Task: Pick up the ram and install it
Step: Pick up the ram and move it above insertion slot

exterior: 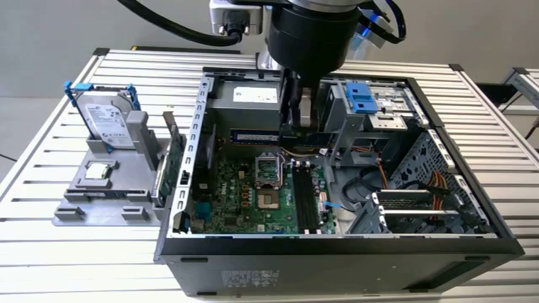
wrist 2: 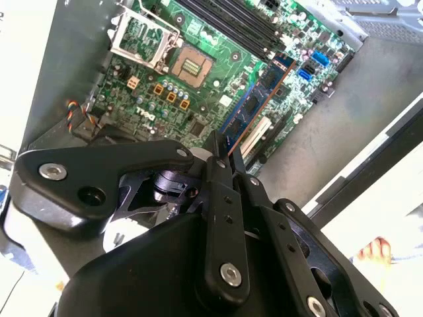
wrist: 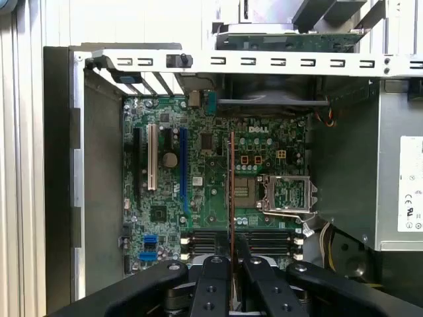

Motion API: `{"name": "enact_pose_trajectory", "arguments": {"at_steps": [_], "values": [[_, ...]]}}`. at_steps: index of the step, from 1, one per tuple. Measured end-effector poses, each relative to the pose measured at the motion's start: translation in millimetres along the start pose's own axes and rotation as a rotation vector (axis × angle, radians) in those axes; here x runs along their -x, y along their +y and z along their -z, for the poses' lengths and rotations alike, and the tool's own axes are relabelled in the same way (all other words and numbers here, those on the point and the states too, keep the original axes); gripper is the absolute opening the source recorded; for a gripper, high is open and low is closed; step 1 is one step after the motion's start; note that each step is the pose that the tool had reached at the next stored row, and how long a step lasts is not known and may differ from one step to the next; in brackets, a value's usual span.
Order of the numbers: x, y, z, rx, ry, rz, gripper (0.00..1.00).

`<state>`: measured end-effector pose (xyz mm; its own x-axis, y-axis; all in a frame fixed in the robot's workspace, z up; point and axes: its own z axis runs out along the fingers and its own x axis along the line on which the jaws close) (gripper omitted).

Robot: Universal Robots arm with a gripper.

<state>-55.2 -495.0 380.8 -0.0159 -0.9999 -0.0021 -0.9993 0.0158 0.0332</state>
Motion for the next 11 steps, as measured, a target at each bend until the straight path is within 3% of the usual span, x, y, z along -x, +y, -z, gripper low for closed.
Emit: {"name": "enact_pose_trajectory", "arguments": {"at_steps": [11], "values": [[0.2, -13.8, 0.5, 0.0021, 0.0004, 0.0, 0.0]]}}
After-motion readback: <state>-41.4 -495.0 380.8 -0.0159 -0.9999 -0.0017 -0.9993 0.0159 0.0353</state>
